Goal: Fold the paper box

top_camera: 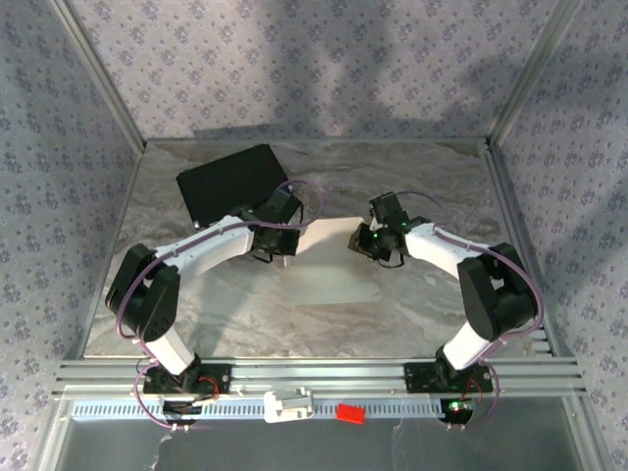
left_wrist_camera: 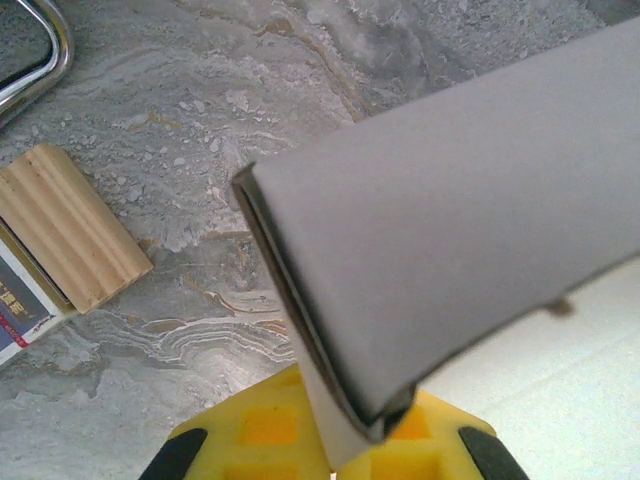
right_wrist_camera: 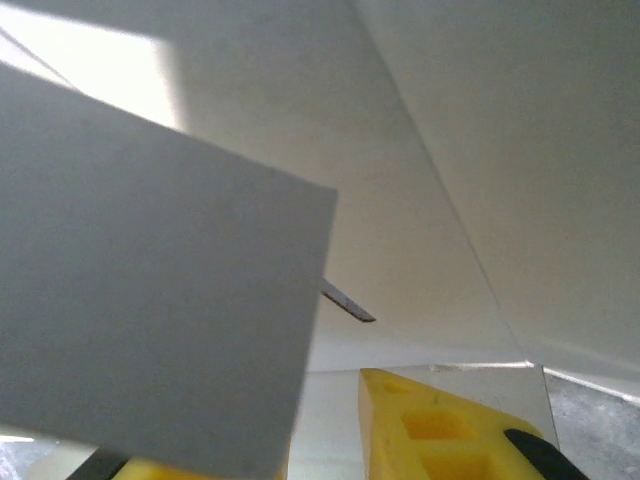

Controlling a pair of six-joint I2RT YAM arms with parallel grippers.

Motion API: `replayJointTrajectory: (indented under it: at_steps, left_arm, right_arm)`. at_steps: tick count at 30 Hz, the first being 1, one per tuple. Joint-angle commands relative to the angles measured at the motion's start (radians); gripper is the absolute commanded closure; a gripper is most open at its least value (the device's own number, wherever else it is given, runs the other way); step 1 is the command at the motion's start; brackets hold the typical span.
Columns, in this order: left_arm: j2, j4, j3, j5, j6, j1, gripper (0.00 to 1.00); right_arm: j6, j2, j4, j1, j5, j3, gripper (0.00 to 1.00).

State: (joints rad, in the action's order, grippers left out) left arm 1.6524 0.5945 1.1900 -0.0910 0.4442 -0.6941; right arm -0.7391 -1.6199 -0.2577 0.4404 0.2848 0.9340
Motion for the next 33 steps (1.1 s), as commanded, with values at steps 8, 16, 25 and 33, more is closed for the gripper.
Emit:
replayJointTrajectory:
  at_steps: [8, 16, 25, 33]
  left_arm:
    - [-0.048, -0.092, -0.013, 0.138, 0.029, 0.064, 1.00]
    - [-0.101, -0.121, 0.036, 0.204, -0.026, 0.107, 1.00]
    - [-0.082, -0.095, 0.084, 0.211, -0.015, 0.105, 1.00]
    - [-0.082, -0.079, 0.085, 0.212, -0.024, 0.097, 1.00]
  right_arm:
    - [0.015, 0.220, -0.130, -0.026, -0.089, -0.008, 0.67]
    - [0.051, 0.350, -0.282, -0.126, -0.041, 0.009, 0.46]
    - [0.074, 0.270, -0.273, -0.144, -0.081, 0.085, 0.52]
    - [0.103, 0.206, -0.240, -0.156, -0.061, 0.135, 0.63]
